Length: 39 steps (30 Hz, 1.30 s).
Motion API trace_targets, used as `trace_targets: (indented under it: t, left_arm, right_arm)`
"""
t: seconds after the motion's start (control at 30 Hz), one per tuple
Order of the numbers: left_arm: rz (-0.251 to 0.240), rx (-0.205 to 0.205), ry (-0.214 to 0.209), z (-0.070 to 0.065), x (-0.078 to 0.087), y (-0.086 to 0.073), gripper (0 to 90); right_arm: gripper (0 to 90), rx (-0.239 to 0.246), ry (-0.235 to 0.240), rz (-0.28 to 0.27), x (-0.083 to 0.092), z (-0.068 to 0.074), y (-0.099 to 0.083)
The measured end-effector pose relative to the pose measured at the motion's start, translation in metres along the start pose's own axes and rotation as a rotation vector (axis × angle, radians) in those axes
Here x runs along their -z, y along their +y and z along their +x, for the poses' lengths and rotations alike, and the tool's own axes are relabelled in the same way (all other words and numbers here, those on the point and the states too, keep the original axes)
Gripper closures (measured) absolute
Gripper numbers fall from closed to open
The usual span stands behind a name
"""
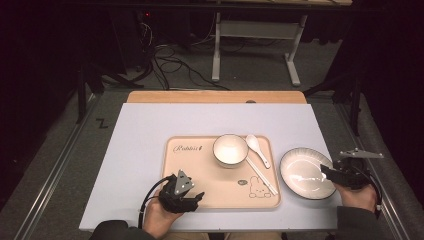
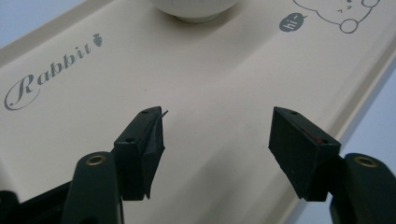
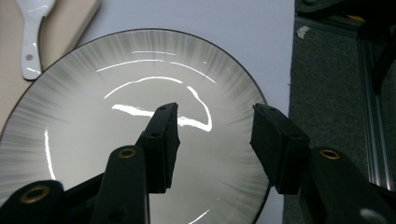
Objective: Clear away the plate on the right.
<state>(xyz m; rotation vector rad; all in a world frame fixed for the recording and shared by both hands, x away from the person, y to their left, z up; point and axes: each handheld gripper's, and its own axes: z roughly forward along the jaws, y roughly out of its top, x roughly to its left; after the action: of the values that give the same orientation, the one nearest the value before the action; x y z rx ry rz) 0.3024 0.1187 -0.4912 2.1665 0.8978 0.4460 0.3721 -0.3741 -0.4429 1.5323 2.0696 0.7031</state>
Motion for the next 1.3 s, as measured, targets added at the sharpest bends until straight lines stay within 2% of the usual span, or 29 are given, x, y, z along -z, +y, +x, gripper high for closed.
trace_targets:
  t: [0.27,0.43,0.47,0.6,0.73,0.87,1.0,1.1,1.3]
  left_arm:
    - [0.008,-0.006,0.003,-0.001,-0.002,0.0,35.8]
    - [0.009,-0.003,0.005,0.0,-0.002,0.0,35.7]
    - [0.003,-0.001,0.001,0.0,-0.002,0.0,35.7]
    - [-0.002,0.0,0.002,0.0,-0.002,0.0,35.6]
    - [0.003,0.001,0.005,0.0,-0.003,0.0,35.6]
    - [0.012,-0.037,0.031,-0.004,-0.003,0.0,35.5]
    - [0.012,-0.043,0.029,-0.005,-0.004,0.001,35.5]
    - [0.013,-0.042,0.03,-0.005,-0.005,0.001,35.5]
    - [0.02,-0.051,0.03,-0.007,-0.007,0.001,35.5]
  right_arm:
    - [53.8,-0.043,-0.027,0.052,-0.008,-0.021,-0.002]
    - [56.9,-0.066,0.015,0.087,-0.015,-0.029,-0.005]
    - [57.3,-0.075,0.032,0.109,-0.02,-0.031,-0.006]
    - [58.5,-0.099,0.052,0.119,-0.026,-0.035,-0.007]
    - [63.6,-0.112,0.077,0.134,-0.031,-0.039,-0.007]
    - [67.4,-0.11,0.096,0.146,-0.035,-0.04,-0.007]
    - [70.2,-0.115,0.113,0.157,-0.038,-0.041,-0.008]
    - [72.1,-0.129,0.142,0.162,-0.038,-0.046,-0.008]
    - [74.5,-0.141,0.161,0.172,-0.038,-0.049,-0.007]
